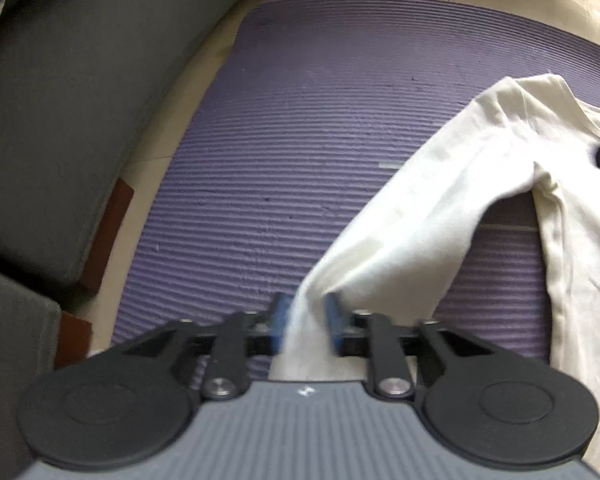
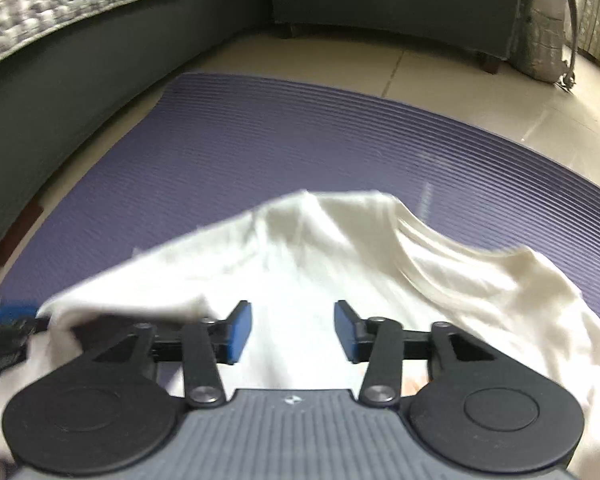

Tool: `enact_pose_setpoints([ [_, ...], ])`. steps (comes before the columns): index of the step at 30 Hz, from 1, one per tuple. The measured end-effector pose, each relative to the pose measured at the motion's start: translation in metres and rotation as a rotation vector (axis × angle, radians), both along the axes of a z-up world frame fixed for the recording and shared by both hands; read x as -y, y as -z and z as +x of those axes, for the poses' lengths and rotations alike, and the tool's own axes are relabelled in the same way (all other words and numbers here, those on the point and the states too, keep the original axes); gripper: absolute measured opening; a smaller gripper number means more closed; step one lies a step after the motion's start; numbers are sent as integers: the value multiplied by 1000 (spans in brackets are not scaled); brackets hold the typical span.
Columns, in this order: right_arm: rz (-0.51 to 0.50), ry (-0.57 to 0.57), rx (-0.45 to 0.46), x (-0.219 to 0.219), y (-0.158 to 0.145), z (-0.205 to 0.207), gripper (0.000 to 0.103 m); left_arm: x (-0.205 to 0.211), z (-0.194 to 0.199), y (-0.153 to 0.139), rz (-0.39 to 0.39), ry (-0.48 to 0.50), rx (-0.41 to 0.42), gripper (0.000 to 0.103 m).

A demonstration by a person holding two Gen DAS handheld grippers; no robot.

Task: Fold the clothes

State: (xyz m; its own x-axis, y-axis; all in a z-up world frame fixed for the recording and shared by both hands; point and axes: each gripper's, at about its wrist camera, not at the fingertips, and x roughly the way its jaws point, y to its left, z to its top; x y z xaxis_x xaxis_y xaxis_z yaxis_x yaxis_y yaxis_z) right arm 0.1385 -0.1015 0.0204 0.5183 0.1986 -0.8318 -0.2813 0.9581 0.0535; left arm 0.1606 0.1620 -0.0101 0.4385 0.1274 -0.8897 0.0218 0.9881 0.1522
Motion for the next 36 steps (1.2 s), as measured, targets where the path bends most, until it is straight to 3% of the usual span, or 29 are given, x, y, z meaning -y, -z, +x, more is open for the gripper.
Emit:
enact_pose_setpoints([
  [4, -20, -5, -18, 32, -16, -64, 54, 12, -27, -18, -33, 69, 14, 93],
  [11, -33, 65, -40, 88, -19, -183, 61, 53, -83, -33, -111, 206, -88, 94],
  [14, -77, 87, -82, 100, -2, -212, 61, 66, -104, -36, -137, 244, -128, 94],
  [18, -107, 115, -67, 120, 12, -242, 61, 90, -131, -25, -172, 324, -222, 94],
  [21, -70, 194, -114, 144, 28, -250, 61, 96, -135, -12, -194, 328, -286, 93],
  [27, -205, 187, -116, 156, 45, -241, 61, 112, -142, 7, -234, 363, -389, 92],
  [32, -151, 191, -145, 166, 51, -230, 61, 119, -145, 17, -228, 394, -420, 93],
  [36, -45, 202, -205, 174, 58, -230, 61, 126, -144, 21, -225, 408, -425, 96],
])
